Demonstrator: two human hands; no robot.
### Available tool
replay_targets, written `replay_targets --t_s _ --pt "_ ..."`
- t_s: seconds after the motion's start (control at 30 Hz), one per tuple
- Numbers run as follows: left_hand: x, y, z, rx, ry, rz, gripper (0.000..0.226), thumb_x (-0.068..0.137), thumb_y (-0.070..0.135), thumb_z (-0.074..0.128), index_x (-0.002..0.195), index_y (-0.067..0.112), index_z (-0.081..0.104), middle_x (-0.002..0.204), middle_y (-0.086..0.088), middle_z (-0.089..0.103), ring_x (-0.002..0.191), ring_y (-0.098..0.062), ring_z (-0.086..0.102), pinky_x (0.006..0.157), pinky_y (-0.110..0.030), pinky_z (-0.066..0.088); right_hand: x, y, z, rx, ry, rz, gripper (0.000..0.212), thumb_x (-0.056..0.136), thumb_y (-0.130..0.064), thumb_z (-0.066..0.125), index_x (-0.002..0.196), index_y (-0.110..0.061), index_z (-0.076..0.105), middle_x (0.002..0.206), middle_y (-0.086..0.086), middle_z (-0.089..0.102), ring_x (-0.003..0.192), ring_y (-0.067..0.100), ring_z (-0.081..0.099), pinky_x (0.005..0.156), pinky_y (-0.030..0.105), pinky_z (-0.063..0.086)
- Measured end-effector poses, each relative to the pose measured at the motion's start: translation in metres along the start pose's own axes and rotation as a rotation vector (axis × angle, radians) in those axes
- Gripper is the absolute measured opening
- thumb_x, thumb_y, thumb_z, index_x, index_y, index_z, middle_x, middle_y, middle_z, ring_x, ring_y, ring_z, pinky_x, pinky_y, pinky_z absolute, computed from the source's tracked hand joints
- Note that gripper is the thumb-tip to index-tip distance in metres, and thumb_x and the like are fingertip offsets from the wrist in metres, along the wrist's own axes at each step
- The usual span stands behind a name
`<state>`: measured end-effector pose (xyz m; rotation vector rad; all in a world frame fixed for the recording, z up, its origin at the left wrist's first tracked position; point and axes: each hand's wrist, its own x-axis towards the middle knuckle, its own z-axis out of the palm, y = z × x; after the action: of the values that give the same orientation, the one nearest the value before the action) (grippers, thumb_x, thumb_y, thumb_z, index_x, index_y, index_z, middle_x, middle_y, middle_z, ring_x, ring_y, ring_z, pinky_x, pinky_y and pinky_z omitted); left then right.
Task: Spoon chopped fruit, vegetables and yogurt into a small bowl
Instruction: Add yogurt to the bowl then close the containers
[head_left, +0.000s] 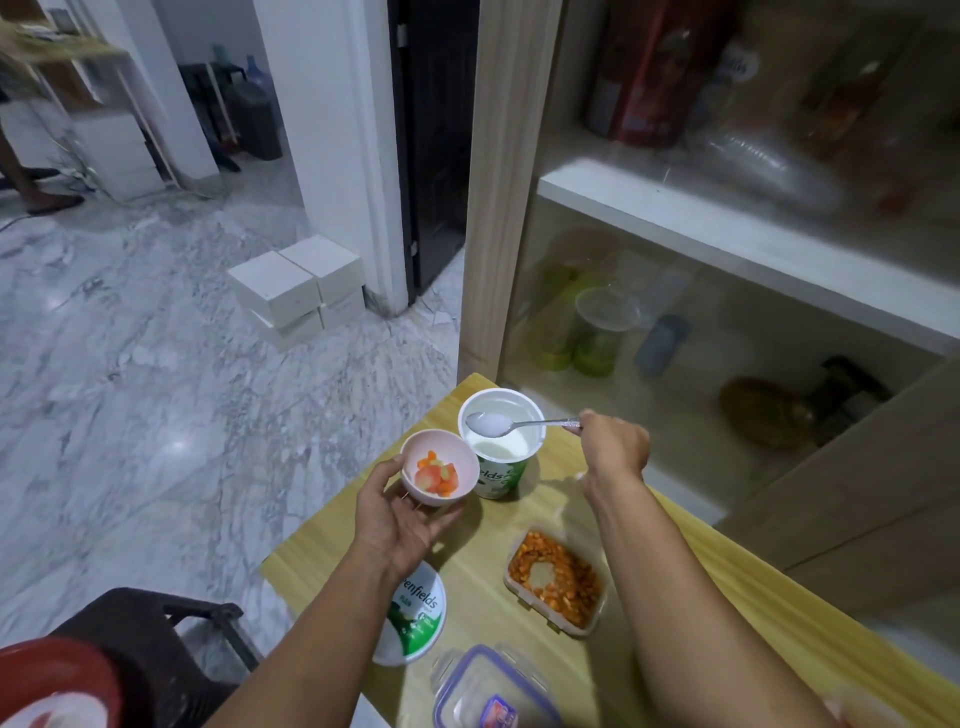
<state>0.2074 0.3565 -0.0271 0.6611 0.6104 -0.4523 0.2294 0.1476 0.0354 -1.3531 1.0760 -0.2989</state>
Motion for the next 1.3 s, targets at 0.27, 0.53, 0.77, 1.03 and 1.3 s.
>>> replay_targets --t_s 0.27,0.53,0.77,1.03,1.3 --pt "-0.001 -0.006 0.007 -0.023 -0.035 0.012 0.036 0.088 0.034 0.053 0.108 0.004 0.058 0.108 -0.019 0.064 0.100 -0.036 0.062 0.085 -0.050 0.054 -0.049 0.000 -0.003 -0.280 -0.279 -0.596 0.020 0.089 -0.020 0.062 0.070 -0.024 0.068 0.072 -0.004 0.071 0.072 0.015 0.064 0.065 0.029 0.048" --pt "-0.004 -0.004 0.003 -0.050 -0.041 0.009 0.039 0.086 0.031 0.051 0.113 0.003 0.059 0.114 -0.022 0.063 0.105 -0.041 0.060 0.088 -0.054 0.052 -0.006 0.006 0.008 -0.131 -0.038 -0.422 0.016 0.091 -0.019 0.055 0.078 -0.017 0.065 0.082 0.009 0.071 0.084 0.029 0.066 0.075 0.033 0.049" --pt "-0.009 -0.003 0.003 -0.099 -0.073 0.020 0.028 0.087 0.017 0.054 0.110 0.001 0.053 0.111 -0.022 0.058 0.100 -0.041 0.060 0.089 -0.056 0.051 0.008 0.034 0.019 -0.351 -0.058 -0.328 0.019 0.091 -0.020 0.058 0.081 -0.013 0.072 0.084 0.005 0.068 0.083 0.028 0.058 0.074 0.029 0.045" --pt "-0.013 0.002 0.003 -0.055 -0.067 0.037 0.030 0.088 0.020 0.059 0.112 0.001 0.057 0.114 -0.021 0.058 0.100 -0.041 0.062 0.076 -0.062 0.054 0.019 0.023 0.006 -0.023 -0.021 0.051 0.018 0.078 -0.006 0.062 0.062 -0.012 0.057 0.055 0.003 0.051 0.054 0.022 0.043 0.048 0.026 0.029" --pt "-0.016 0.000 0.011 -0.035 -0.042 0.055 0.051 0.088 0.024 0.062 0.132 0.002 0.050 0.110 -0.021 0.063 0.098 -0.039 0.065 0.075 -0.054 0.057 -0.014 -0.015 -0.010 -0.012 -0.152 -0.215 0.008 0.082 -0.007 0.065 0.077 -0.009 0.072 0.065 0.001 0.060 0.060 0.014 0.051 0.062 0.026 0.043"
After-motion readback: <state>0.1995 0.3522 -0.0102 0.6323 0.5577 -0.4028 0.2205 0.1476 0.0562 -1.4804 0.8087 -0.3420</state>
